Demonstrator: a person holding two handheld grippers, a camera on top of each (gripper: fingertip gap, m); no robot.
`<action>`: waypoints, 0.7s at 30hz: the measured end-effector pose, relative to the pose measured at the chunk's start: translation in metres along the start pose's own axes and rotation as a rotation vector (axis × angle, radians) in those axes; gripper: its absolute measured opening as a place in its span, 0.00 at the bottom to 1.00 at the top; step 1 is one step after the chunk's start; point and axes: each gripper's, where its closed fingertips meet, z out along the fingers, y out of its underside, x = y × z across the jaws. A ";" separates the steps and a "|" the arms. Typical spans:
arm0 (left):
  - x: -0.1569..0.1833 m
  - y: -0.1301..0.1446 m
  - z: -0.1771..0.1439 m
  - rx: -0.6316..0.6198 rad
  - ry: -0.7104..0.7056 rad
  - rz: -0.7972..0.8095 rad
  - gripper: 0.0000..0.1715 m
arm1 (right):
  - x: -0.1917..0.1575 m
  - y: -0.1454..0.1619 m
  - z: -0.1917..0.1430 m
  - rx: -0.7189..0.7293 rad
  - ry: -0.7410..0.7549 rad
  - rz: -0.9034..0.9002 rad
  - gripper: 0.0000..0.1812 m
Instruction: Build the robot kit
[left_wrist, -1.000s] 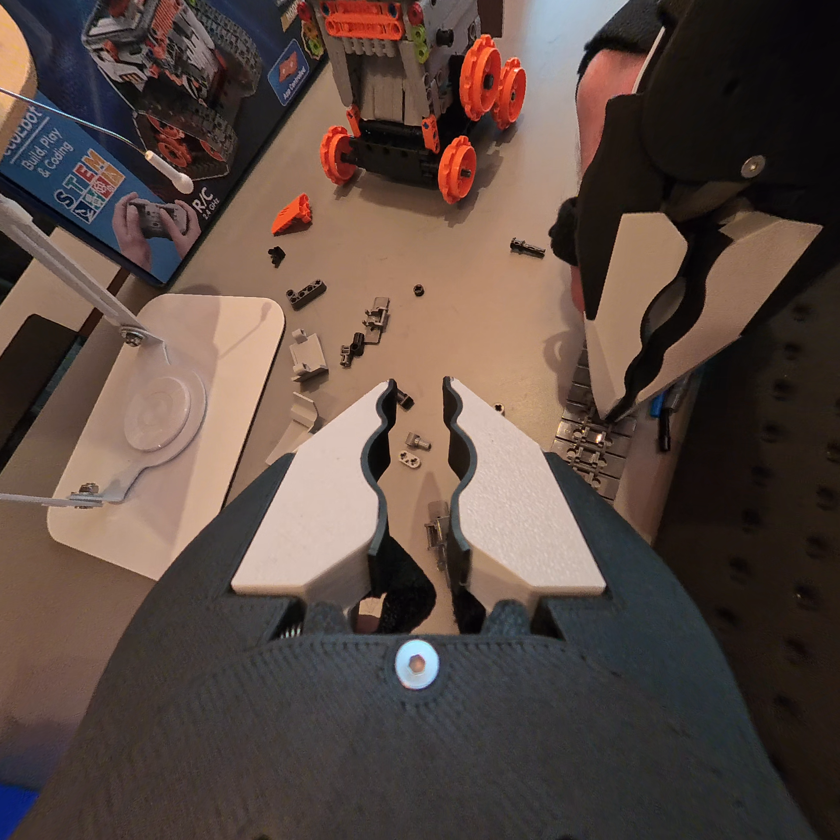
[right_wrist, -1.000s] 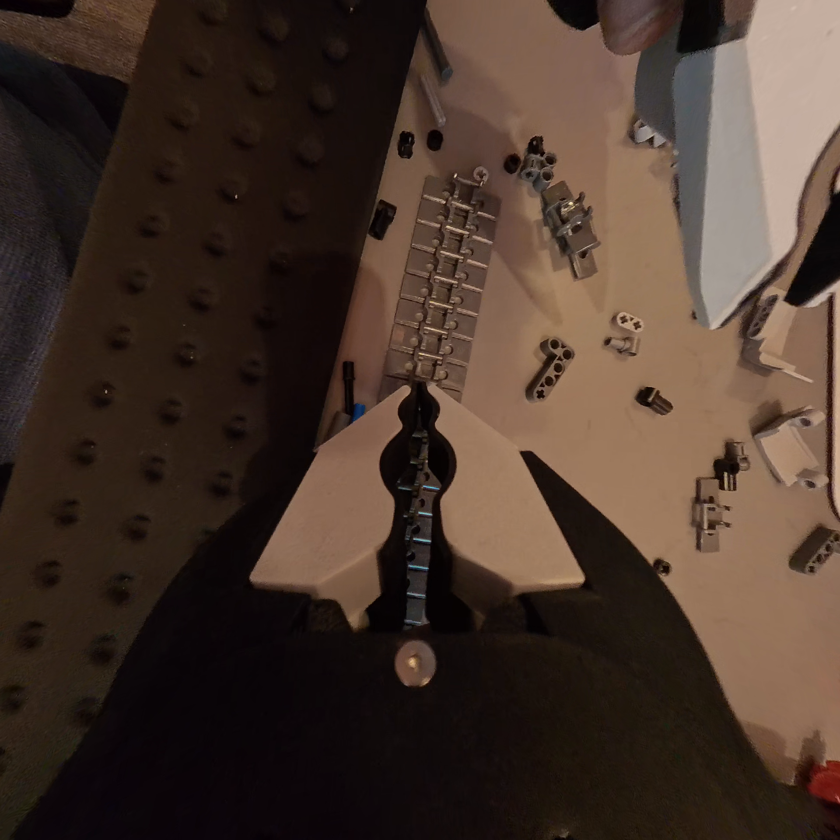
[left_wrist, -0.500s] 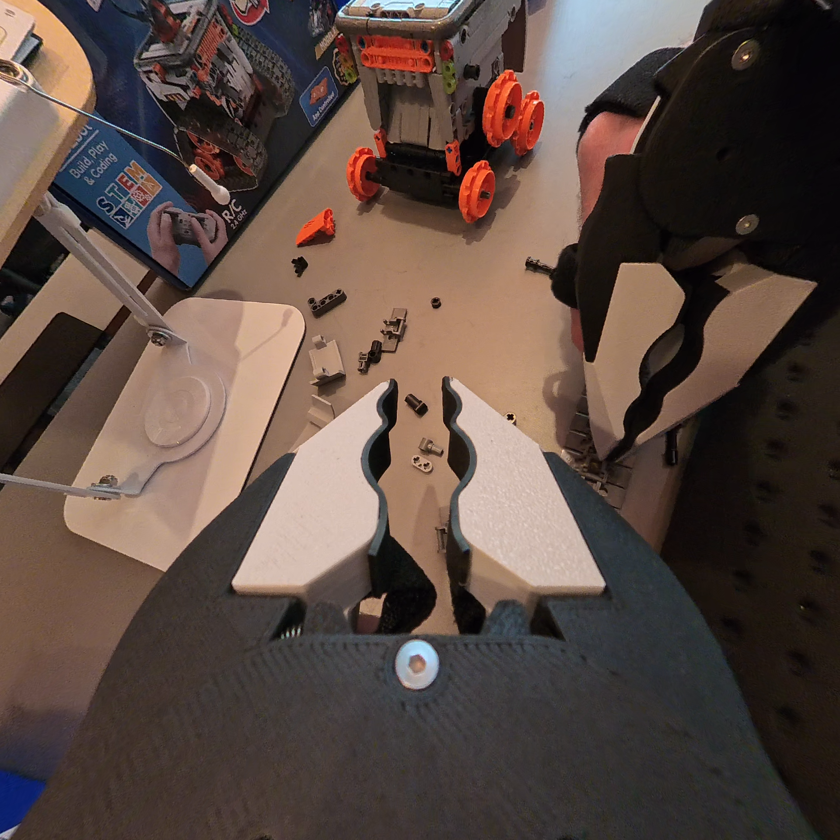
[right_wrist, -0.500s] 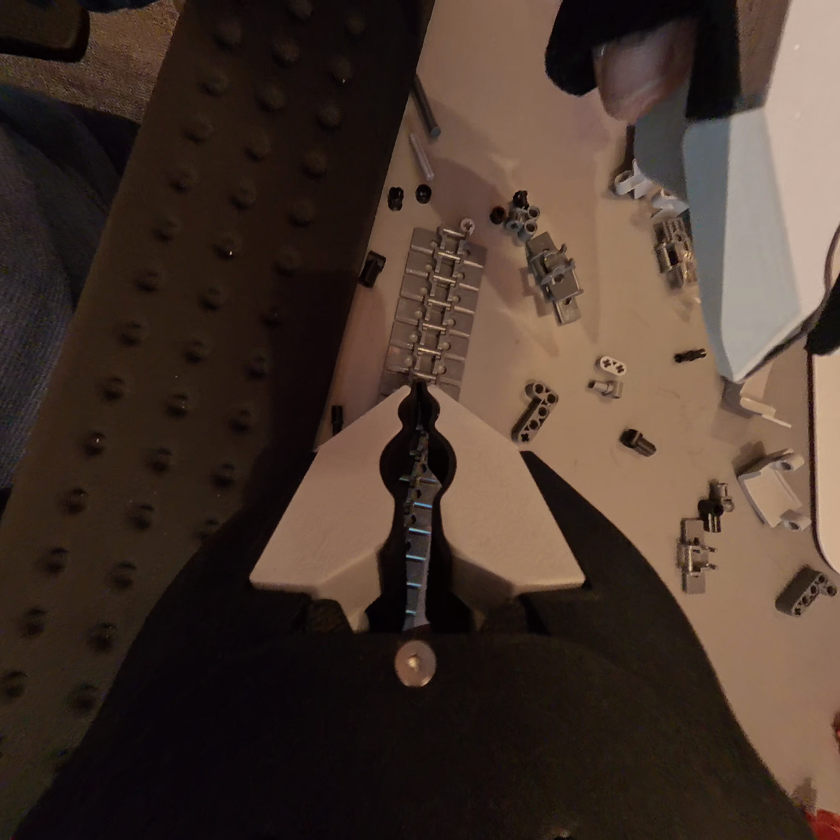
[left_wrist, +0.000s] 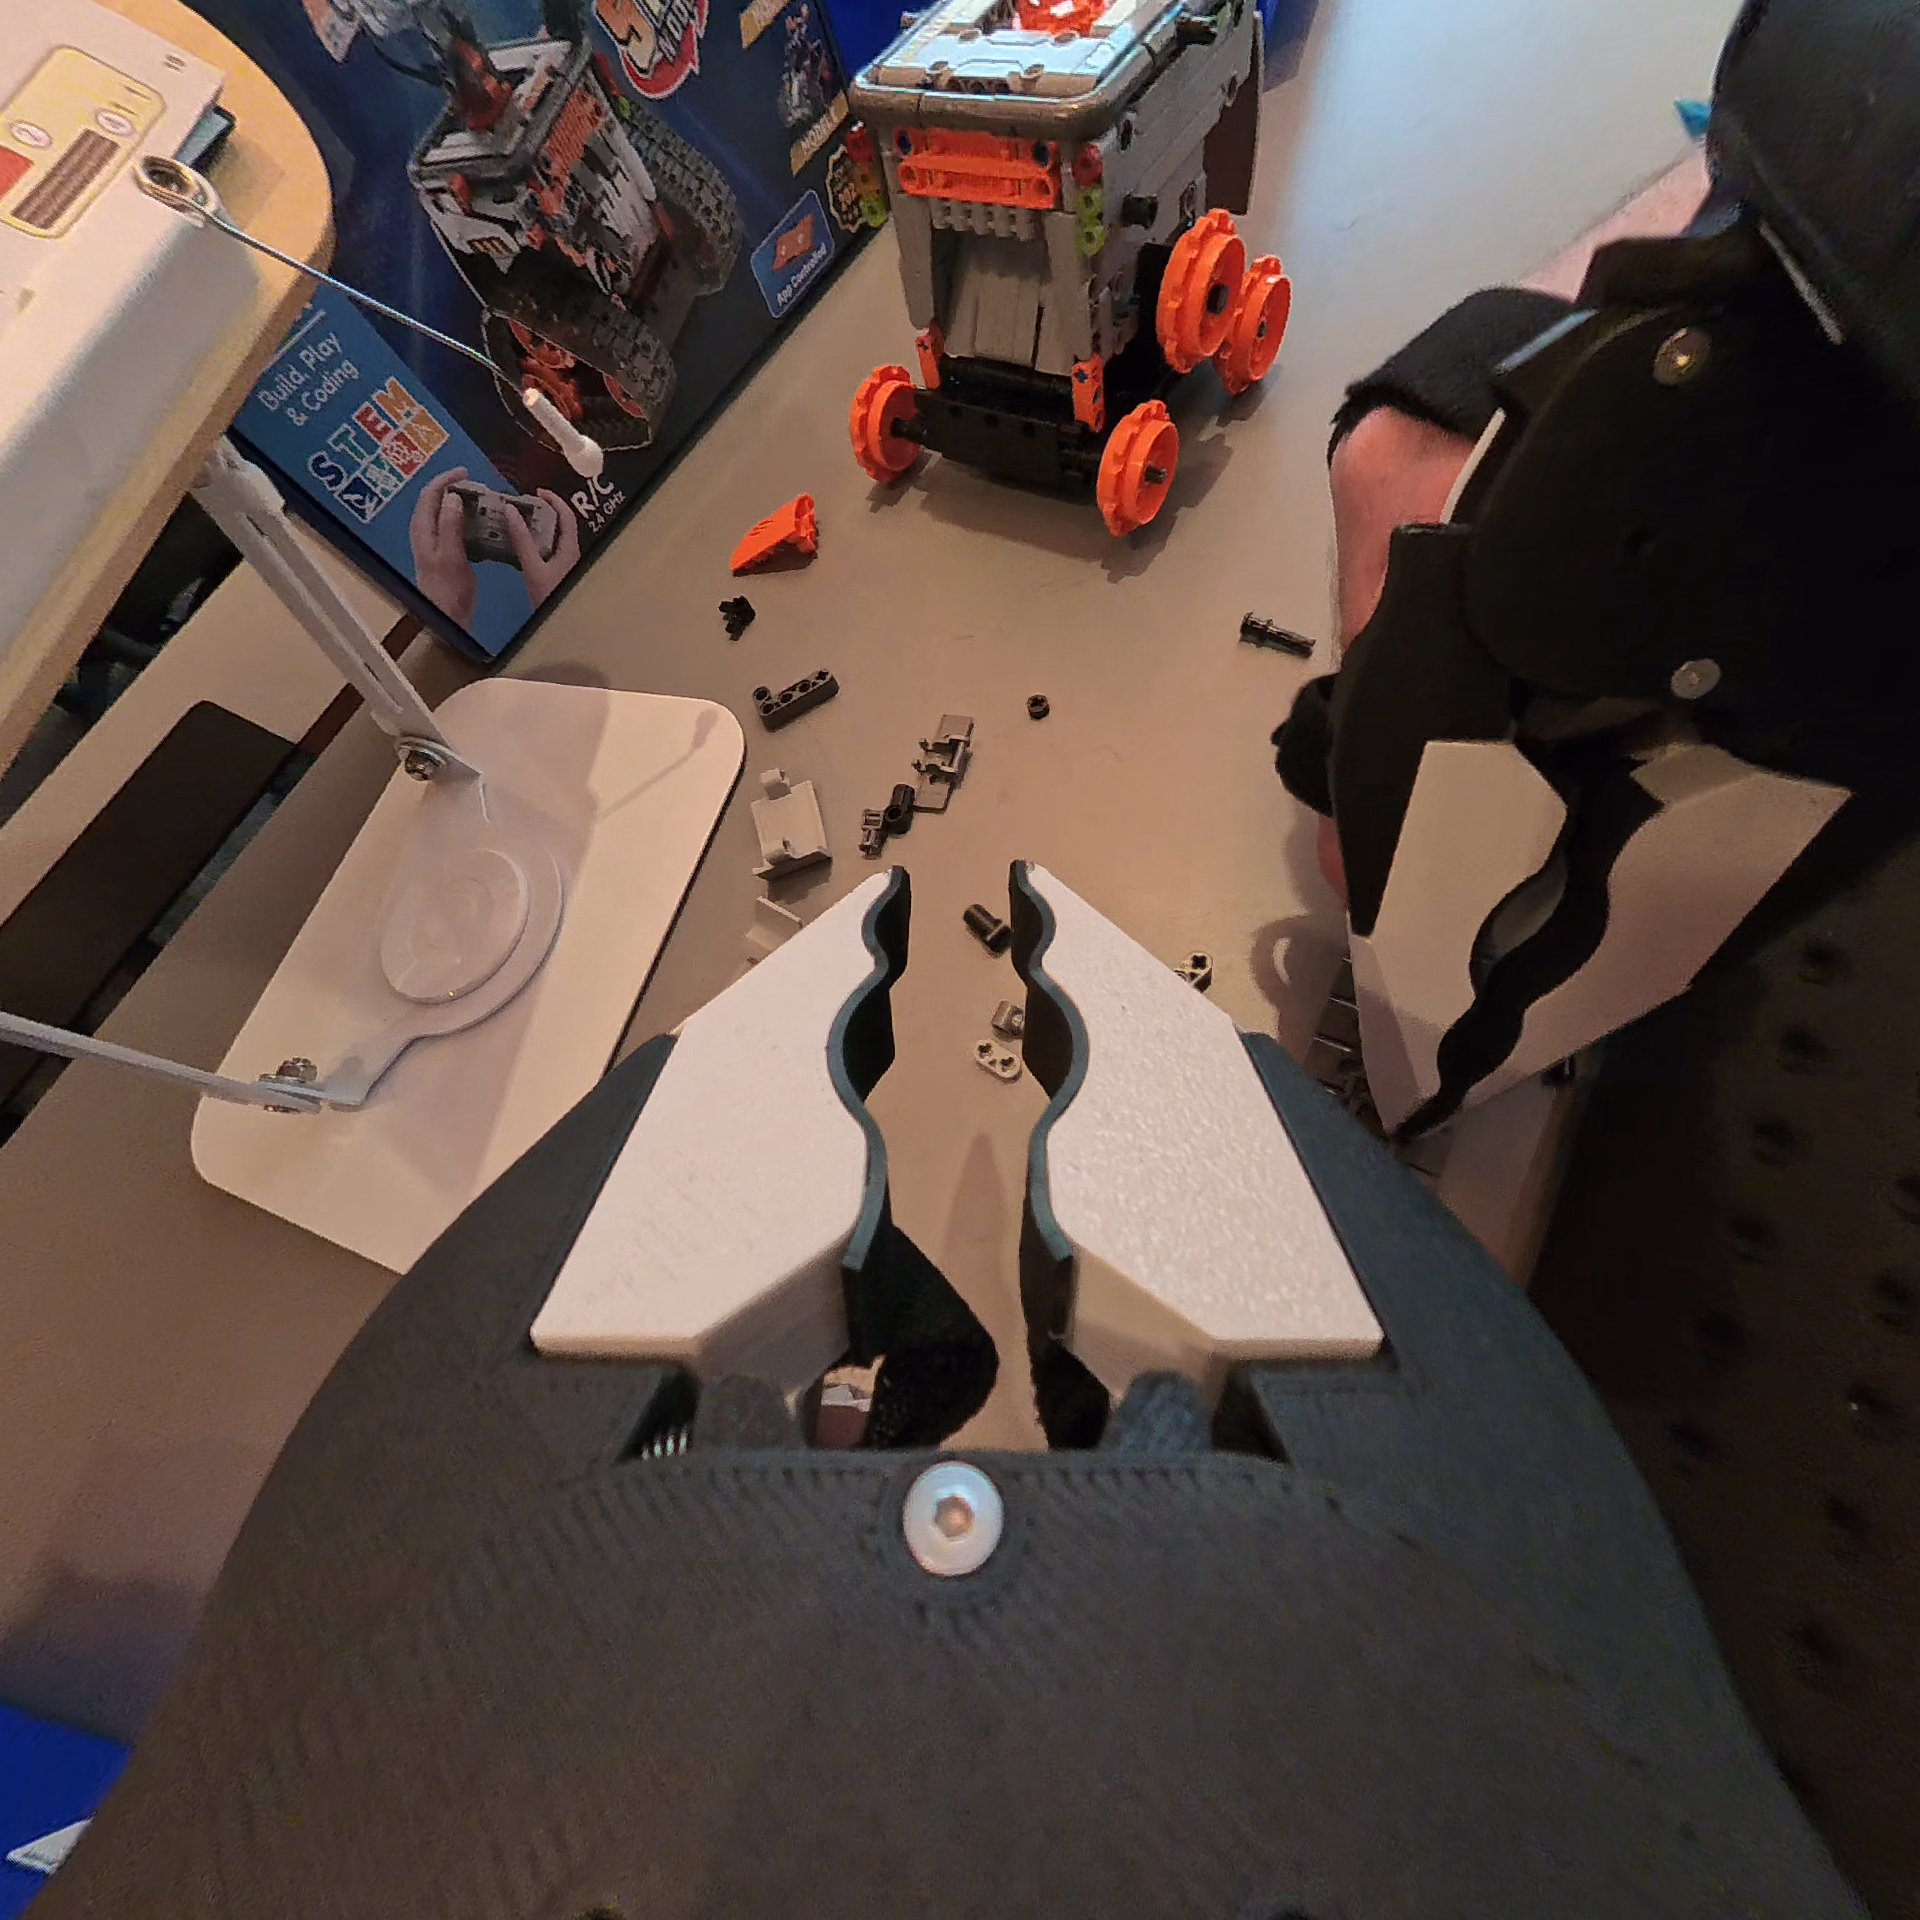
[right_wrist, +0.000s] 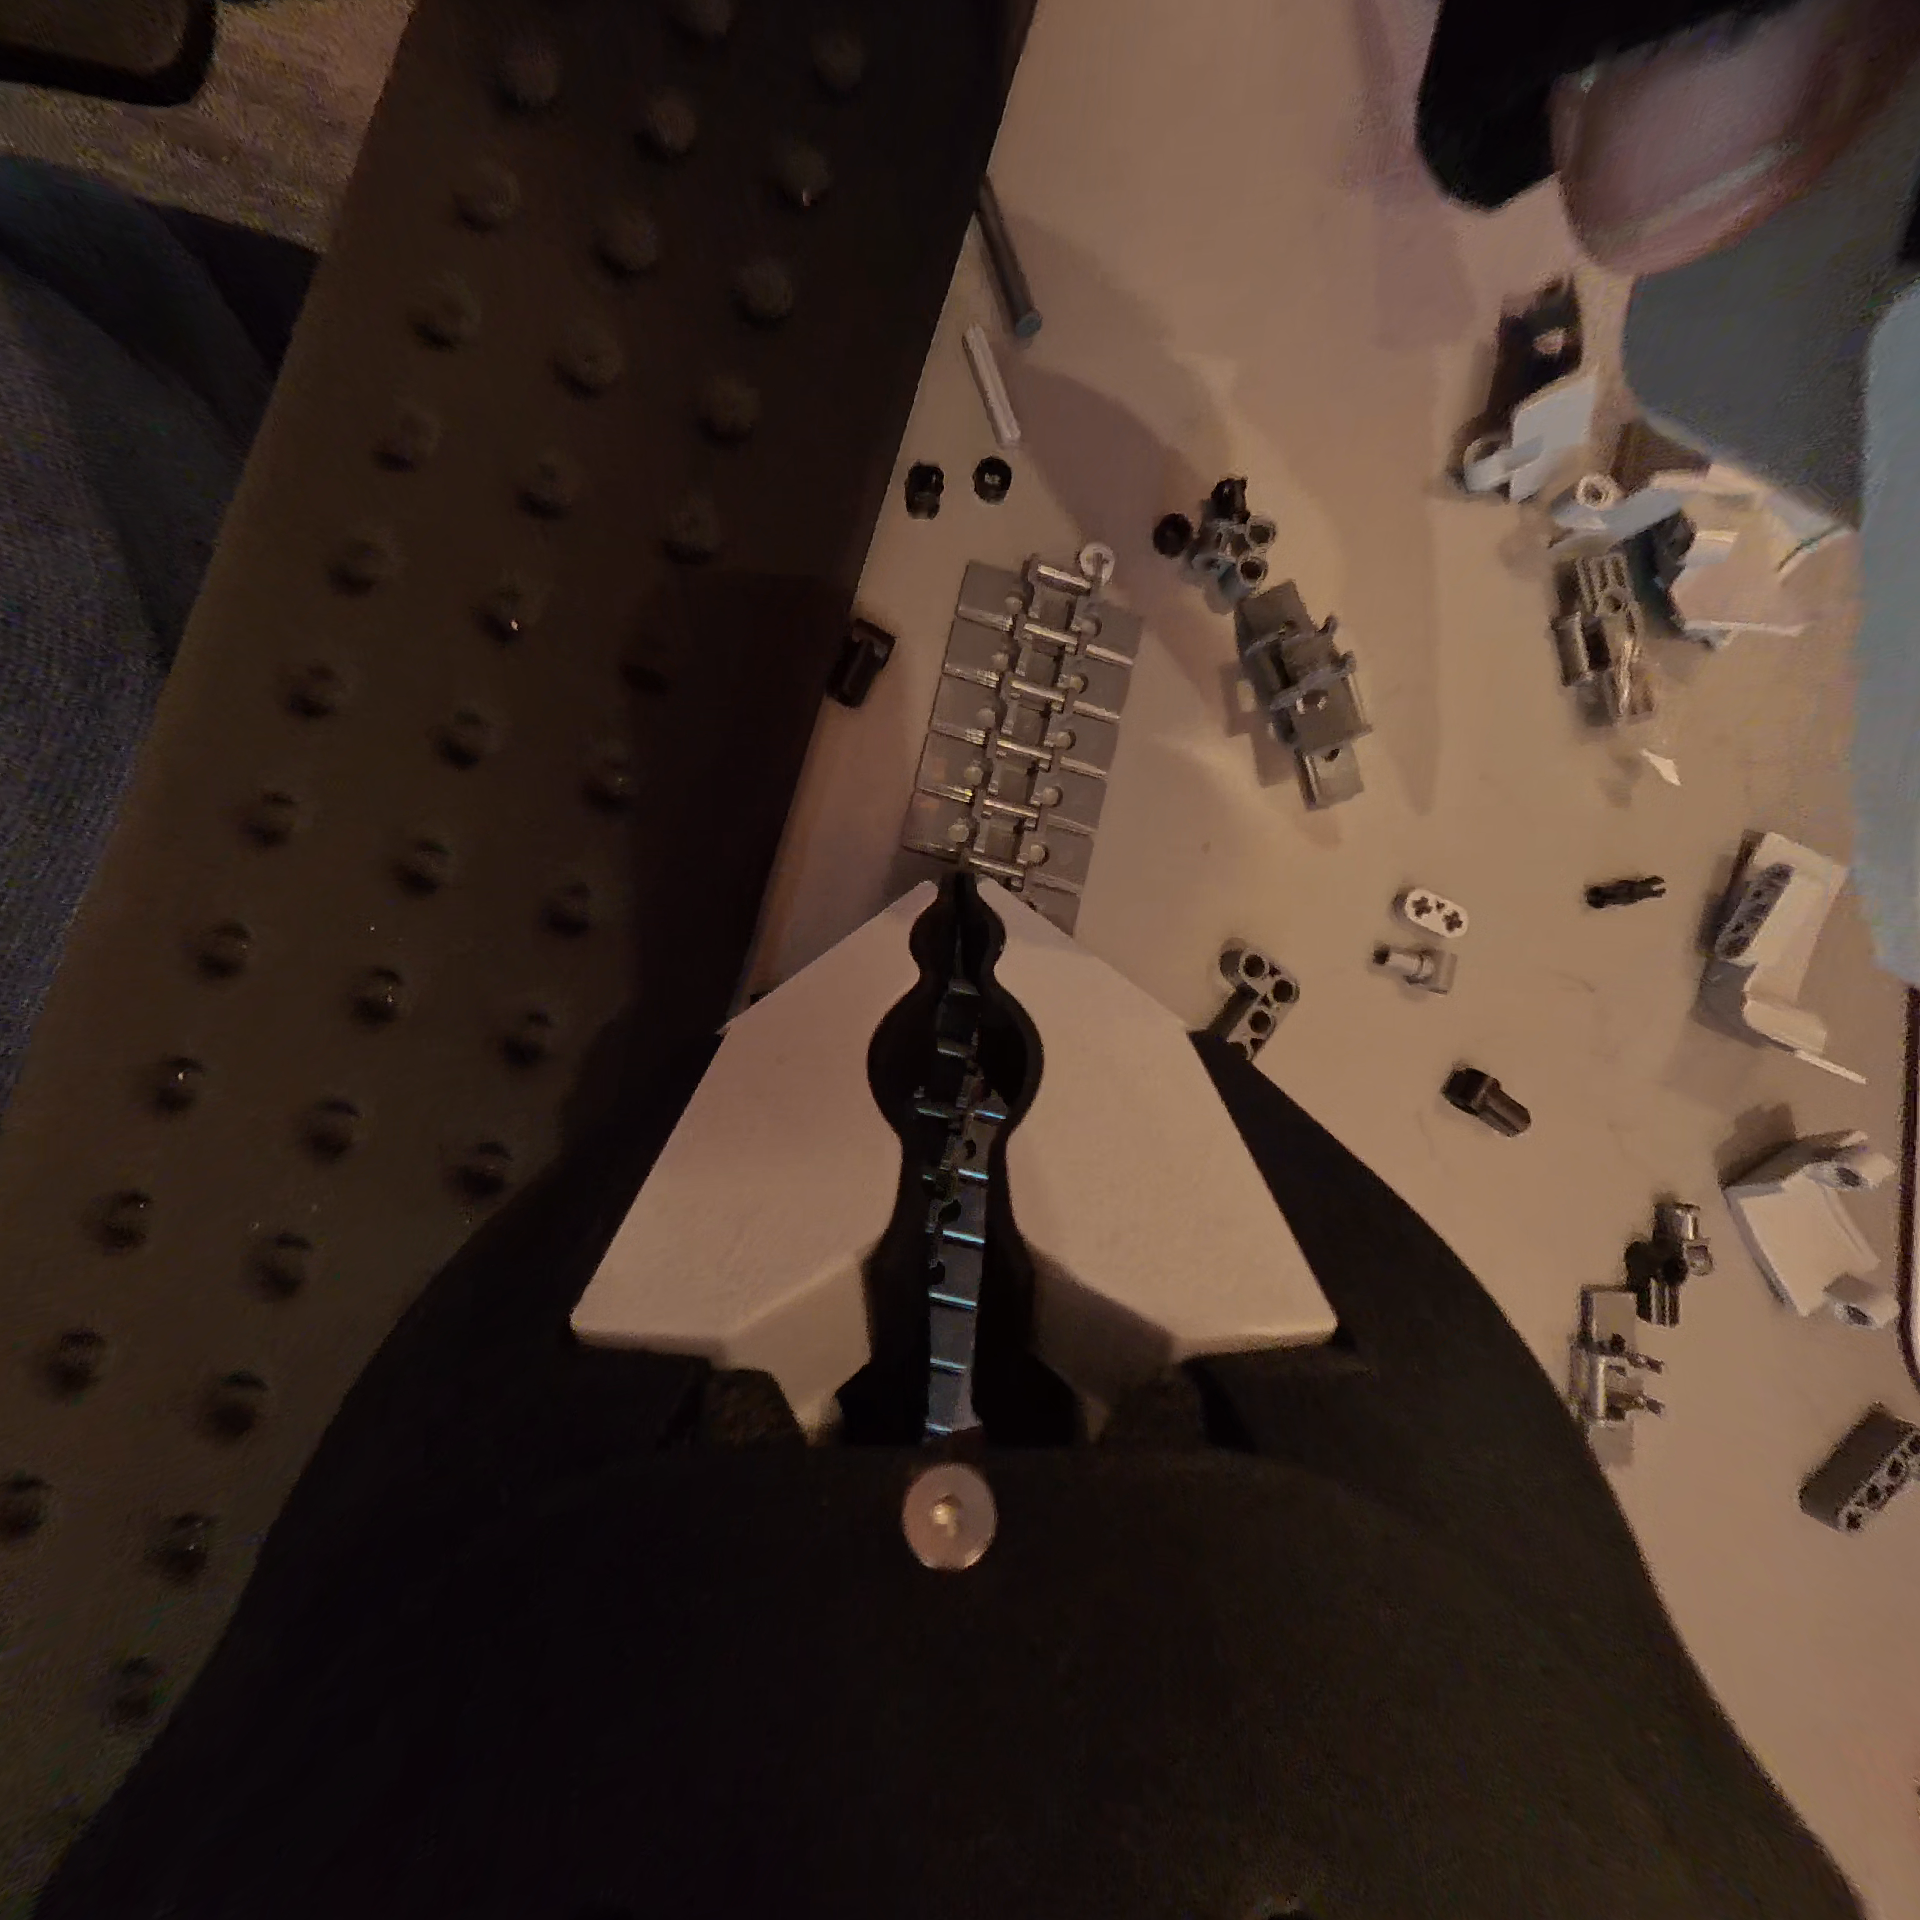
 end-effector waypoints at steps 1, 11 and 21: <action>-0.001 0.000 -0.001 0.003 -0.004 -0.003 0.11 | -0.001 0.000 0.001 -0.003 -0.005 0.000 0.00; -0.006 -0.002 -0.004 0.013 -0.023 -0.010 0.11 | 0.005 -0.010 0.007 0.005 0.002 -0.015 0.00; -0.013 -0.004 -0.008 0.031 -0.045 -0.029 0.10 | 0.010 -0.021 0.011 0.039 0.027 -0.024 0.00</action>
